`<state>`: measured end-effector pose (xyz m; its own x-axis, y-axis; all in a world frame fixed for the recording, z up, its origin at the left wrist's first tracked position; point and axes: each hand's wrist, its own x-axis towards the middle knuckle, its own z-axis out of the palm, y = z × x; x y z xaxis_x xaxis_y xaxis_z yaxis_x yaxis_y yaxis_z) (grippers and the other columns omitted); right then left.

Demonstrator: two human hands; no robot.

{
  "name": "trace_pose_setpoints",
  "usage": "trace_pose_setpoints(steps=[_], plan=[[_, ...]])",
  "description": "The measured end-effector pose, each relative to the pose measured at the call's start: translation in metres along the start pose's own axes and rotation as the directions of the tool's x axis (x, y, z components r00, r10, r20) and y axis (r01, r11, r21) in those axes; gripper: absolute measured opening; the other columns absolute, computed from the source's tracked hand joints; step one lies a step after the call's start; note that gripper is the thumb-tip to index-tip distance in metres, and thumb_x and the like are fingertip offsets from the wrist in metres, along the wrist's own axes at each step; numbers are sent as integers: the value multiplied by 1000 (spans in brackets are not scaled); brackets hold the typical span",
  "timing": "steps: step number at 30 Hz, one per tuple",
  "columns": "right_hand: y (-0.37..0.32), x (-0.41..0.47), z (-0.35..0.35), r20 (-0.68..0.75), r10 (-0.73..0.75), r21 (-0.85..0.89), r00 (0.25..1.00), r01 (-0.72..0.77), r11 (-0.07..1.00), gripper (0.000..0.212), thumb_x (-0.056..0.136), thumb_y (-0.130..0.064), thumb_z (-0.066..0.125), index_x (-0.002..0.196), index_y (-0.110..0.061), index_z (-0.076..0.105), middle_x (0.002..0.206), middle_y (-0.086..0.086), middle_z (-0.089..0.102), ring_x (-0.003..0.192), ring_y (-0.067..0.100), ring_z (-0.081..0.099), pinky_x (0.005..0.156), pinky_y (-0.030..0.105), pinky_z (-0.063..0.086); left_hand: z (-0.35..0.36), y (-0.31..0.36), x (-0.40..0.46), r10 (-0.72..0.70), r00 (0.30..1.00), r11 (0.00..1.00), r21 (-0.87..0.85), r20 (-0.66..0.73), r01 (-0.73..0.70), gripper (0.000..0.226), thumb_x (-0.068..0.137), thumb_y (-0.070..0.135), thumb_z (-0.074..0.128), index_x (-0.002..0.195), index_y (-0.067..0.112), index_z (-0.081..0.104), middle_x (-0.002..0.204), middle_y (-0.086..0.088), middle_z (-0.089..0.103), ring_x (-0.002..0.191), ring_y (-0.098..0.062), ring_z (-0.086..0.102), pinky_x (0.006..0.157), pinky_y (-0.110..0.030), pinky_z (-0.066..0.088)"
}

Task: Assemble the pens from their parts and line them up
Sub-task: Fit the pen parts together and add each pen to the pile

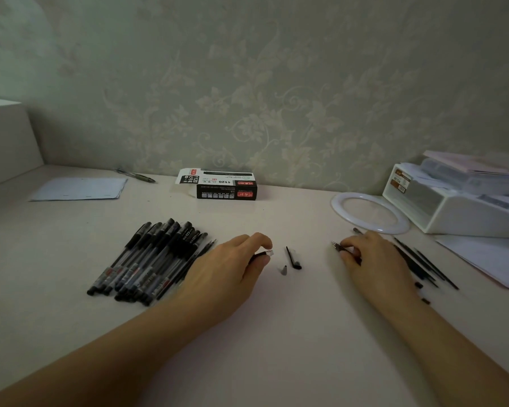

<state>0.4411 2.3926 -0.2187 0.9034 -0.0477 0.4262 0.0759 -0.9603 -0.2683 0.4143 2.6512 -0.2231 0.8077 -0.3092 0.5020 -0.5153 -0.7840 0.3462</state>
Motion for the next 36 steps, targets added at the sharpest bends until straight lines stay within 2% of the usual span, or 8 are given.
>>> trace_pose_setpoints(steps=[3, 7, 9, 13, 23, 27, 31, 36], plan=[[-1, 0, 0, -39, -13, 35, 999, 15, 999, 22, 93, -25, 63, 112, -16, 70, 106, 7, 59, 93, 24, 59, 82, 42, 51, -7, -4, 2, -71, 997, 983, 166, -33, 76, 24, 96, 48, 42, 116, 37, 46, 101, 15, 52, 81, -9, 58, 58, -30, 51], [-10, -3, 0, -145, -89, 124, 985, 107, 986, 21, 91, -20, 67, 110, -14, 71, 97, 1, 57, 88, 19, 57, 76, 41, 52, -16, -11, 4, -252, 965, 894, 366, -72, 260, 29, 94, 45, 48, 117, 28, 47, 108, 8, 47, 82, -16, 61, 55, -29, 47], [-15, -5, 1, -170, -139, 143, 976, 164, 976, 20, 89, -18, 68, 109, -15, 72, 93, -2, 57, 85, 19, 57, 74, 39, 52, -19, -15, 5, -316, 946, 846, 428, -76, 317, 32, 93, 47, 49, 116, 25, 46, 108, 6, 46, 82, -16, 61, 53, -27, 42], [-22, -7, 3, -157, -205, 184, 966, 232, 955, 20, 90, -17, 66, 110, -18, 71, 93, -3, 60, 88, 19, 58, 79, 42, 53, -19, -20, 5, -400, 914, 787, 486, -65, 379, 36, 93, 50, 48, 113, 20, 46, 109, 4, 45, 82, -15, 59, 53, -25, 35], [-23, -9, 5, -136, -243, 215, 960, 268, 939, 18, 91, -18, 64, 109, -21, 71, 91, -8, 60, 82, 13, 56, 77, 37, 53, -13, -24, 4, -396, 917, 761, 541, -49, 358, 23, 99, 38, 41, 109, 18, 48, 109, 1, 46, 82, -18, 62, 51, -28, 35], [-25, -9, 6, -135, -256, 220, 957, 281, 934, 18, 91, -17, 65, 107, -20, 71, 89, -10, 59, 73, 3, 49, 73, 27, 49, -11, -27, 4, -406, 912, 738, 569, -57, 364, 15, 98, 28, 48, 108, 18, 47, 112, 1, 47, 79, -17, 63, 49, -26, 33], [-27, -10, 6, -129, -255, 226, 958, 279, 933, 17, 91, -18, 66, 106, -21, 72, 88, -13, 58, 70, -5, 47, 72, 20, 40, -9, -26, 5, -411, 910, 714, 602, -53, 358, 18, 98, 27, 47, 112, 15, 47, 118, 0, 46, 81, -15, 64, 50, -25, 34], [-27, -11, 7, -126, -246, 226, 961, 270, 936, 16, 90, -19, 66, 105, -23, 72, 86, -15, 58, 67, 0, 50, 71, 21, 40, -9, -26, 4, -423, 905, 698, 617, -55, 364, 23, 98, 27, 46, 117, 13, 47, 123, -2, 47, 87, -15, 64, 53, -25, 36]])
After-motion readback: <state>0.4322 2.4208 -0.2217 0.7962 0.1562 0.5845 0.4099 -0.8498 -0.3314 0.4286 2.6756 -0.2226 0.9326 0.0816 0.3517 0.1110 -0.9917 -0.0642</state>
